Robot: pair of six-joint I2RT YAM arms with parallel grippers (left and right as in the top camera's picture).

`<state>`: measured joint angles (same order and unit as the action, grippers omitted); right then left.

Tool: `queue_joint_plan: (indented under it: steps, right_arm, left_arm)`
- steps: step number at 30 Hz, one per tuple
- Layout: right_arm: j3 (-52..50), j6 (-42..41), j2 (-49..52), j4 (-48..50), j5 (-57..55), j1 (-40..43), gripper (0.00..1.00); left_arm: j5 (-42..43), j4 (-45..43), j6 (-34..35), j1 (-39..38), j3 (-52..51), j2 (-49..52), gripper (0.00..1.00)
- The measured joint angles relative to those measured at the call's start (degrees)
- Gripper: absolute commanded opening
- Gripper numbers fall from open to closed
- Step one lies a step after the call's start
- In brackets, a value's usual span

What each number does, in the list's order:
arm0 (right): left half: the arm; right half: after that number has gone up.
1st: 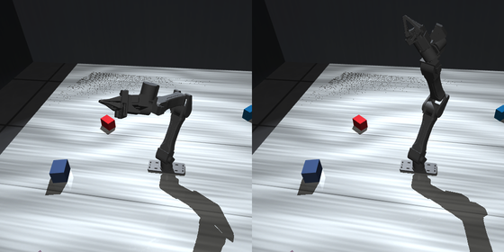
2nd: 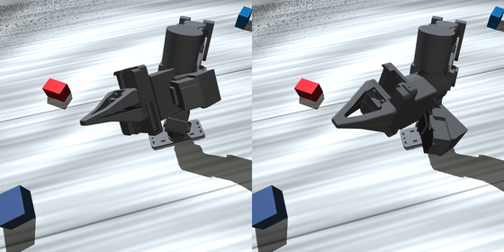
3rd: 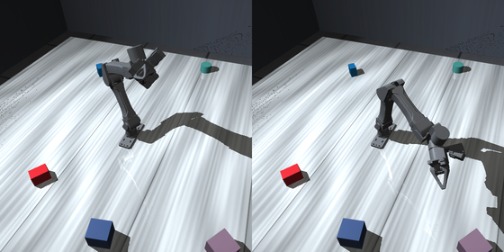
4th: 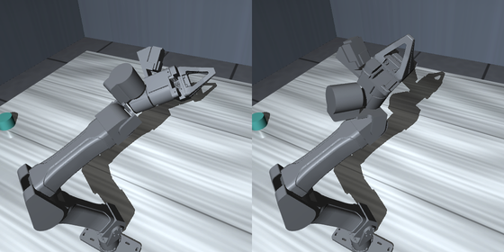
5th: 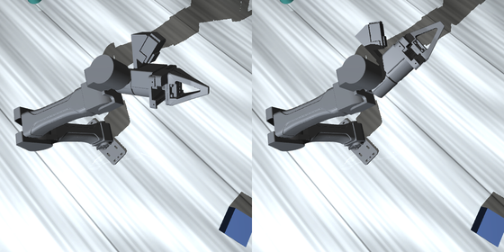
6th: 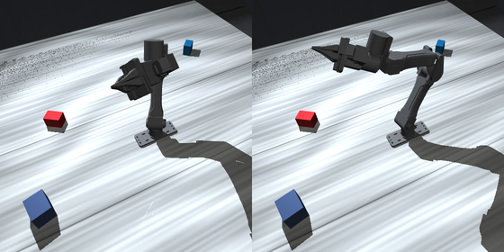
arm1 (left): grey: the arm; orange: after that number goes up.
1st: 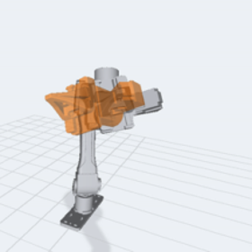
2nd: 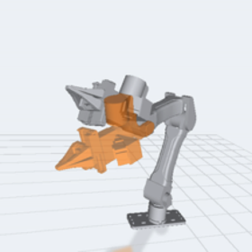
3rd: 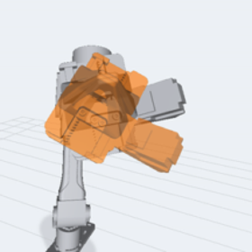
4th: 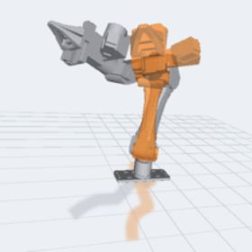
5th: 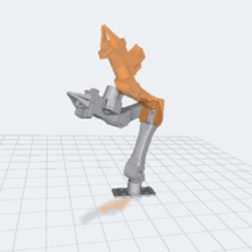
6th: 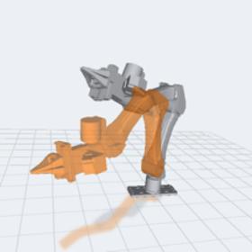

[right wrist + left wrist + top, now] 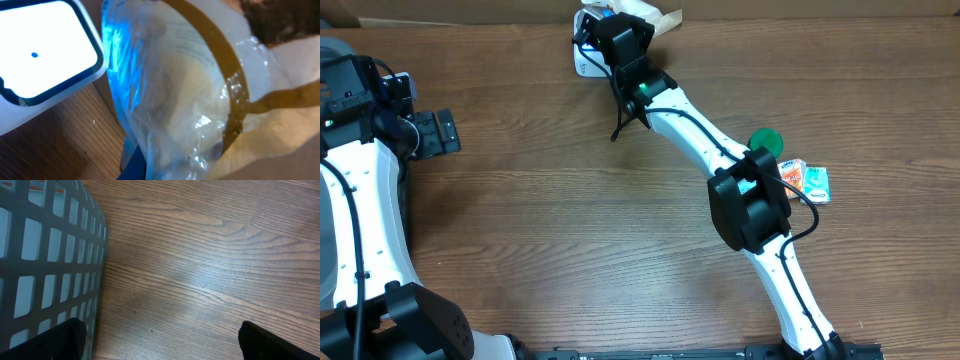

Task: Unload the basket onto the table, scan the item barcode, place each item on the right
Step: 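Lift the snack bag and hold it in front of the white scanner, then carry the snack bag right and lower it beside the jar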

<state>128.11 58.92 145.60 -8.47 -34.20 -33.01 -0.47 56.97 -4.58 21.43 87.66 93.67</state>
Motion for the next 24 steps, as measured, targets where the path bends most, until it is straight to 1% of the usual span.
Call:
queue_joint_plan:
  steps: [11, 16, 21, 24]
  right_arm:
    - [0.0, 1.11, 0.24, 0.94, -1.07, -0.04, 0.04]
    - [0.0, -2.89, -0.28, -0.72, -1.09, -0.09, 0.04]
    - [-0.24, -11.76, -4.96, -12.39, 1.92, -0.07, 0.04]
    - [-0.31, -20.94, -11.47, -21.88, 7.28, 0.11, 0.04]
  left_arm:
    - [0.0, 0.0, 0.0, 0.0, 0.0, 0.0, 1.0]
    - [0.0, -0.02, 0.0, 0.0, 0.0, 0.0, 1.0]
    - [0.02, -0.02, 0.0, 0.0, 0.0, 0.0, 1.0]
    - [-0.02, 0.0, 0.0, 0.0, 0.0, 0.0, 0.99]
